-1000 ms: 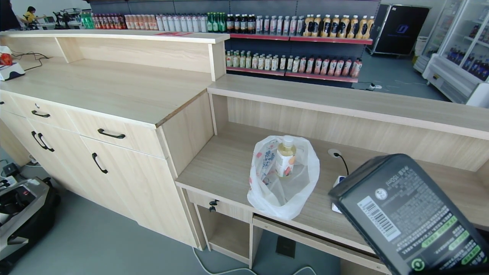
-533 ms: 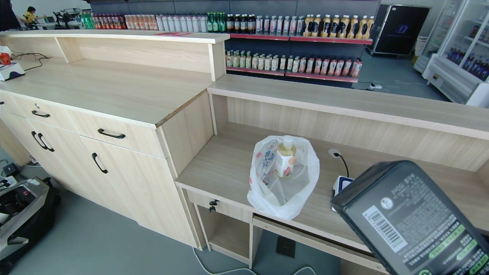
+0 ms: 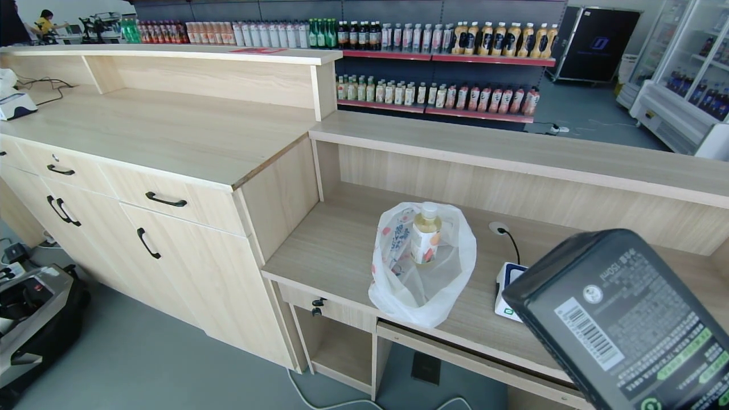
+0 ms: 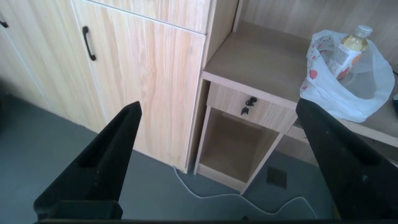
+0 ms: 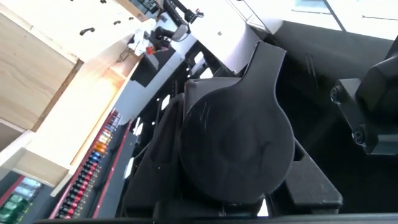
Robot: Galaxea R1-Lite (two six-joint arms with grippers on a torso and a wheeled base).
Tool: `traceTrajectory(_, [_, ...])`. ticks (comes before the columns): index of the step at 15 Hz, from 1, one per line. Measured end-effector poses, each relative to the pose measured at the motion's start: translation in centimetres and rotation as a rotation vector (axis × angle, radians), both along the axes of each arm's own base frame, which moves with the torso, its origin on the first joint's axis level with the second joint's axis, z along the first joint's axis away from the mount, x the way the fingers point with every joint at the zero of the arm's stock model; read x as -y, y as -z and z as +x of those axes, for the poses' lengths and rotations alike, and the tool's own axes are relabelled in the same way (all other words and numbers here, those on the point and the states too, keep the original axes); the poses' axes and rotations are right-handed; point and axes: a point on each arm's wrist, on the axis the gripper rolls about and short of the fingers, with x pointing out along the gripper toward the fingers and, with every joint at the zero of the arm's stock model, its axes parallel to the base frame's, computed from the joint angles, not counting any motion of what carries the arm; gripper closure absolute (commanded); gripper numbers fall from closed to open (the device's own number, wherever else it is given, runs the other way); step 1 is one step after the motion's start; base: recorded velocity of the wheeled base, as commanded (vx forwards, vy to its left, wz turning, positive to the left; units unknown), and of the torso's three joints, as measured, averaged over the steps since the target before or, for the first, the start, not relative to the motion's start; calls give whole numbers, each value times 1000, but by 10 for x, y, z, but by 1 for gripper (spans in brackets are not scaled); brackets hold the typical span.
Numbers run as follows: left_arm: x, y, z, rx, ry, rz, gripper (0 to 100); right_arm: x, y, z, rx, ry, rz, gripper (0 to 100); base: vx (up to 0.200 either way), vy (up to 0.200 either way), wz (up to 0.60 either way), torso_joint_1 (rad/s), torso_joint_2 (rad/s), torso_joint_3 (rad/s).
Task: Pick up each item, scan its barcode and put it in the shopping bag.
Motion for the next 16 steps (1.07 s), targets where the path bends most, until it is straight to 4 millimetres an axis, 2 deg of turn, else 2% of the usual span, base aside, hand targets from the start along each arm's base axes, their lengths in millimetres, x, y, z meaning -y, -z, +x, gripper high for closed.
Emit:
traceTrajectory(2, [0, 0, 0, 0, 0, 0, 0, 8, 0, 7, -104, 94, 15, 100, 0, 0, 0, 0, 0, 0])
traceTrajectory(3, [0, 0, 0, 0, 0, 0, 0, 15, 3, 14, -217, 184, 28, 100, 0, 0, 0, 0, 0, 0])
traceTrajectory(5, [0, 0, 0, 0, 0, 0, 0, 37, 13, 30, -511, 424, 104, 100, 0, 0, 0, 0, 0, 0])
traceTrajectory(8, [0, 0, 0, 0, 0, 0, 0, 82, 13, 50, -782, 713, 309, 100, 0, 0, 0, 0, 0, 0])
traceTrajectory(10, [0, 0, 0, 0, 0, 0, 0, 106, 7, 55, -951, 703, 427, 100, 0, 0, 0, 0, 0, 0])
traceTrajectory(12, [0, 0, 0, 0, 0, 0, 0, 126, 1, 60, -1040, 739, 516, 100, 0, 0, 0, 0, 0, 0])
traceTrajectory(15, [0, 0, 0, 0, -1, 0, 0, 137, 1, 66, -1196, 804, 659, 100, 0, 0, 600, 1, 1, 1])
traceTrajectory(16, [0, 0, 0, 0, 0, 0, 0, 139, -1, 67, -1285, 836, 756, 100, 0, 0, 600, 2, -2, 7])
